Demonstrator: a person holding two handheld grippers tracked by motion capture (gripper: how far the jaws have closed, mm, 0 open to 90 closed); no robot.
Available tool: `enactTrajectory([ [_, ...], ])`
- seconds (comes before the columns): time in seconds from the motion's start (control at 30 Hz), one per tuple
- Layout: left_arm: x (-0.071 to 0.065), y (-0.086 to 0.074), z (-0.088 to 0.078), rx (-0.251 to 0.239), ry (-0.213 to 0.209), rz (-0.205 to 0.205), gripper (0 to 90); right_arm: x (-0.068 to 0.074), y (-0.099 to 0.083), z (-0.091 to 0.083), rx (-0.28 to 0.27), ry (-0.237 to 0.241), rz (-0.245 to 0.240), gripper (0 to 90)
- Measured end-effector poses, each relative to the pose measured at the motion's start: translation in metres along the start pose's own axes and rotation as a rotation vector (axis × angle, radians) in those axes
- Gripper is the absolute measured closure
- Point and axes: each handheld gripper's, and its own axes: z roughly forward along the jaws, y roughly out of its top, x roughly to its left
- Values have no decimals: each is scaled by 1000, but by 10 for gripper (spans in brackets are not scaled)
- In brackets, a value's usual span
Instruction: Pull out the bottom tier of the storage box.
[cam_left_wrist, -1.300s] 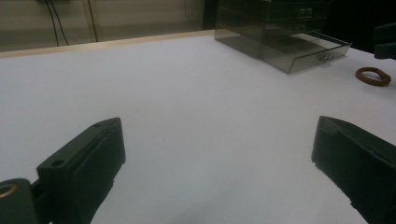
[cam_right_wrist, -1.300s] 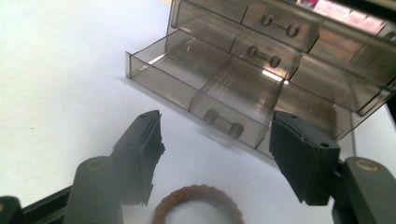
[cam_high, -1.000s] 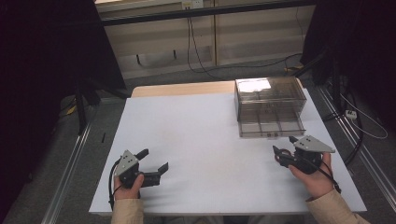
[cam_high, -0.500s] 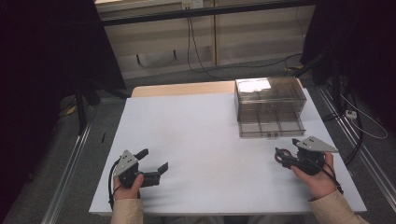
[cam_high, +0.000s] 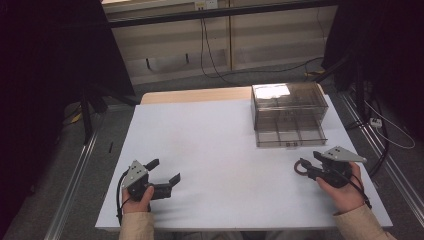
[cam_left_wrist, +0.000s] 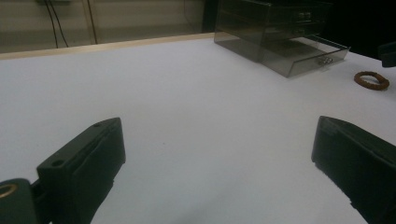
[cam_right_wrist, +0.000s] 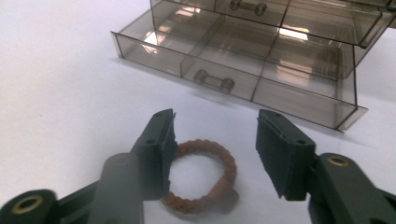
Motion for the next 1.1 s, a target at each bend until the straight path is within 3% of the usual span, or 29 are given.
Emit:
enactTrajectory([
  [0.43,0,-1,-2,13,3,5,28,-9,-3,16,55,-20,-5,662],
  [1.1,0,-1,1,16,1,6,28,-11,-8,23,111,2,-14,745],
])
